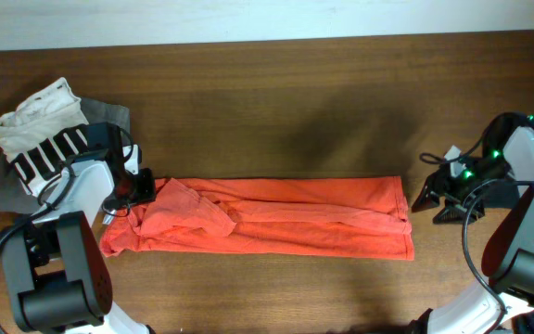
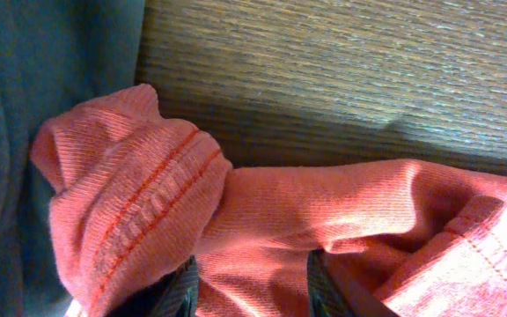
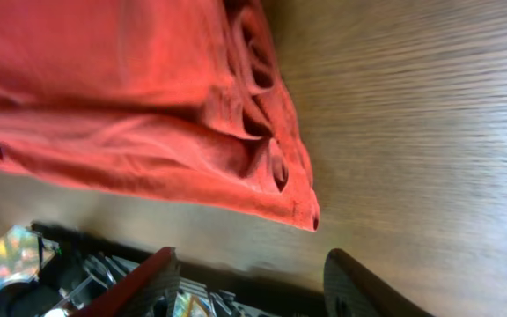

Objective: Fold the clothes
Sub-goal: 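Grasp the strip's right end with the right gripper and push it inward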

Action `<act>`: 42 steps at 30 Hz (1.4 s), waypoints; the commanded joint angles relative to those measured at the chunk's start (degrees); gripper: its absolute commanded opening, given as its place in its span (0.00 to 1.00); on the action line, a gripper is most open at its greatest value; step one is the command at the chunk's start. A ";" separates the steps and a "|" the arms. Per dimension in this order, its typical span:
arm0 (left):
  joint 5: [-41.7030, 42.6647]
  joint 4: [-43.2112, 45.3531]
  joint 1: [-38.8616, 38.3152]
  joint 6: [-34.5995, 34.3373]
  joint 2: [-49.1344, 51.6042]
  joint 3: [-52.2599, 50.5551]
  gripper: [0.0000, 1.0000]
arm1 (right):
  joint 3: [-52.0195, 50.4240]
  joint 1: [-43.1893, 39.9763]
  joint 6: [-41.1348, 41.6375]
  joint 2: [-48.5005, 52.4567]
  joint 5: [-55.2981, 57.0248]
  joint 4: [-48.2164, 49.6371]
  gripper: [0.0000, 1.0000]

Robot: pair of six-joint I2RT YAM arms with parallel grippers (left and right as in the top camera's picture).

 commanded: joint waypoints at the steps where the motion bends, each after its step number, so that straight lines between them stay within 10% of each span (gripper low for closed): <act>1: 1.77 -0.85 0.17 -0.37 -0.07 -1.09 0.41 | -3.78 0.22 -2.25 -1.14 -2.49 1.36 0.59; 17: 3.45 -0.87 0.17 -0.66 -0.07 -1.09 0.42 | -18.47 6.56 1.42 -1.03 -8.24 24.81 0.60; 24: 5.81 -1.29 0.17 -0.59 -0.09 -1.07 0.42 | -18.36 11.08 1.92 -1.03 -8.00 26.69 0.04; 42: 16.79 -10.58 0.13 -0.37 -9.88 5.53 0.45 | -1.99 1.11 12.81 -8.85 17.49 12.35 0.04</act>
